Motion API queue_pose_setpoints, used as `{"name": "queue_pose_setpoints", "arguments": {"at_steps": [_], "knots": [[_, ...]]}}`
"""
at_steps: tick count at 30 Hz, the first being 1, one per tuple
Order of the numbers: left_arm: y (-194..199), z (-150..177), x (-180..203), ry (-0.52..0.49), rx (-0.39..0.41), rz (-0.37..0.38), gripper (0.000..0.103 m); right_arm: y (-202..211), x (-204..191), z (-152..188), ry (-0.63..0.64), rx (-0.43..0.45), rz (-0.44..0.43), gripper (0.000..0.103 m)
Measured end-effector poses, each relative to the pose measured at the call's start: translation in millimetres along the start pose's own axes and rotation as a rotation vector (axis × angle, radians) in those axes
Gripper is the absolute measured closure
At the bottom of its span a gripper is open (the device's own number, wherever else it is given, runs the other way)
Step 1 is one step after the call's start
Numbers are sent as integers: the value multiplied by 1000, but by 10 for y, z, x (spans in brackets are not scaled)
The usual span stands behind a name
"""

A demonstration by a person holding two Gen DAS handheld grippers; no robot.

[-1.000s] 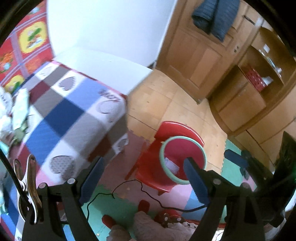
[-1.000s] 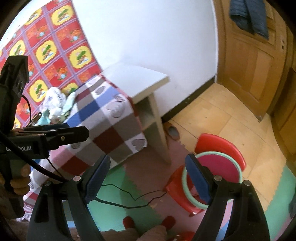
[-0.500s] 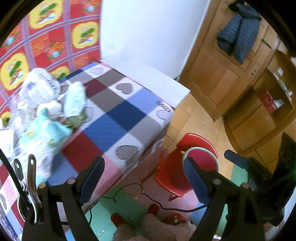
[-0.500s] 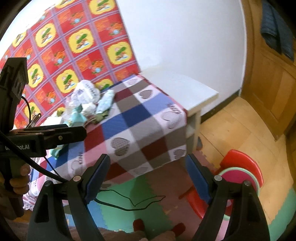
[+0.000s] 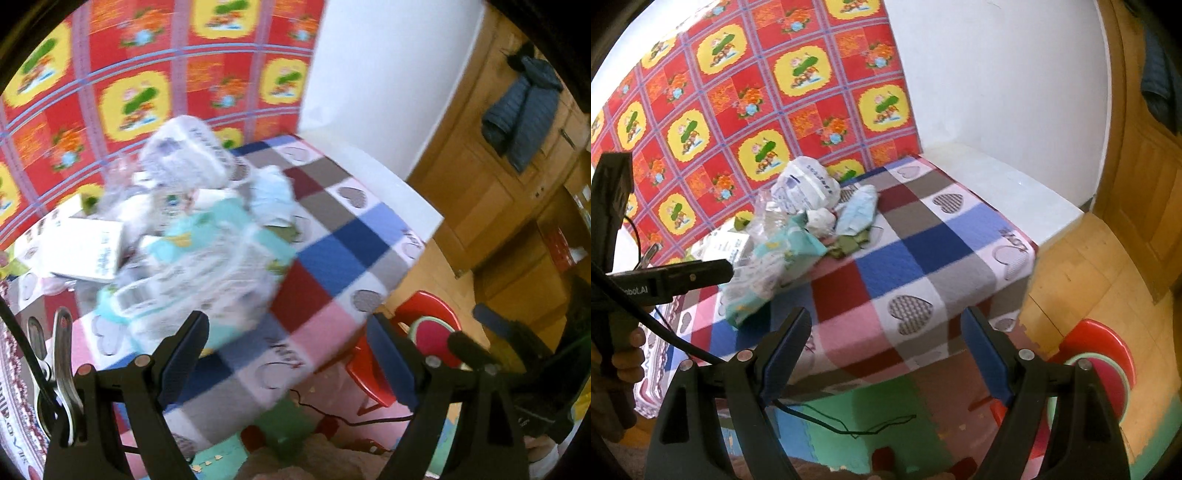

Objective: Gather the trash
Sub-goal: 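Move both open tools back toward the trash on the bed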

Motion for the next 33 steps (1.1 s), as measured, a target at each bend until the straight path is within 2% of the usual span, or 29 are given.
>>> {"name": "queue_pose_setpoints", "arguments": {"at_steps": [7,15,19,24,26,30,33], "knots": [[118,-79,-594,69,22,-40,13,-181,-241,-138,-8,16,0,18],[156,-117,-1220,208,19,-121,13,-418,-332,-303,5,-3,-20,18],[62,-113,-1541,307,-13,-149,13,-578,-313,-377,14,-10,-38,18],[-55,-126,-1942,413,-19,-256,14,-877,-261,-493,45,-41,-57,18],[-110,-148,-2105,473,-26,-273,17,-988,-223,-555,47,-50,-69,18],[-227,-214,-2310,567,-33,-319,17,-1180,-151,-693,69,-68,-85,18],[-350,-251,-2365,595,-51,-348,20,-1309,-82,-773,70,-82,-103,18]]}}
Point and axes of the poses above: each gripper's, at about its wrist camera, not at the fingertips, and y roughly against the way its jaws point, x to its right, z to its underside, the point moved 3 cm from there along -y, roughly the way its jaws point, and after that the axes turned 11 degrees about y, right-handed, at the moved point
